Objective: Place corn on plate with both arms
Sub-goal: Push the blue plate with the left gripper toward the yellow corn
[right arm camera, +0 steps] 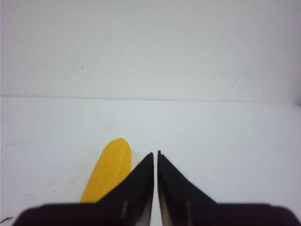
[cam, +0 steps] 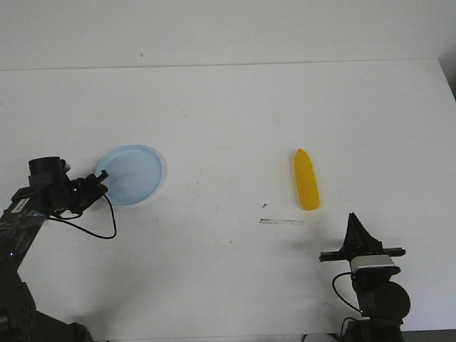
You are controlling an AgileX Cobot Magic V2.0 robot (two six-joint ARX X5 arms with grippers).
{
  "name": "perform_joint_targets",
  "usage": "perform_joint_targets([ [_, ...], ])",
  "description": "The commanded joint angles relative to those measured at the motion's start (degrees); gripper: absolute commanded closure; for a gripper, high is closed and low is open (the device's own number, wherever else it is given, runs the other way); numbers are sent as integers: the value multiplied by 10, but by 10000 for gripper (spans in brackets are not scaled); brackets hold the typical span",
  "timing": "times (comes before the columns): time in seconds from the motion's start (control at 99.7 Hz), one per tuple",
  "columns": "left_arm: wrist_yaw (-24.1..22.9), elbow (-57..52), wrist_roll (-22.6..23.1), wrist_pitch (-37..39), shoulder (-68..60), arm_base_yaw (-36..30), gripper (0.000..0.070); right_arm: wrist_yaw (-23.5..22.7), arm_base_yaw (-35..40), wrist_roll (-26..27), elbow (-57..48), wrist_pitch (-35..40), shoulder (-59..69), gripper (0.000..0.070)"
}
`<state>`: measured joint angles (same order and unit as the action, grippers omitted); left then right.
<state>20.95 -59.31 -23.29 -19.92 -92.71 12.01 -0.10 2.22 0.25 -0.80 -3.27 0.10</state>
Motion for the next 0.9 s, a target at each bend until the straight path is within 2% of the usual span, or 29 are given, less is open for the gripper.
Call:
perform_joint_targets([
  [0.0, 1, -12, 0, 0, -18, -1, 617, -1, 0, 3, 1, -6, 0, 685],
  [0.311, 1, -11, 0, 3, -30, -9, 620, -1, 0, 3, 1, -6, 0, 685],
  [0.341, 1, -11, 0, 3, -30, -9, 635, -1, 0, 3, 1, -6, 0, 685],
  [0.391, 1, -11, 0, 3, -30, -9, 700, -1, 0, 3, 1, -6, 0, 685],
  [0.532, 3, -11, -7, 3, -26, -10, 699, -1, 0, 3, 1, -6, 0, 685],
  [0.752, 69, -11, -18, 8, 4, -37, 699, -1, 0, 3, 1, -6, 0, 685],
  [0.893, 76, -11, -18, 12, 20, -82, 699, -1, 0, 3, 1, -6, 0, 685],
])
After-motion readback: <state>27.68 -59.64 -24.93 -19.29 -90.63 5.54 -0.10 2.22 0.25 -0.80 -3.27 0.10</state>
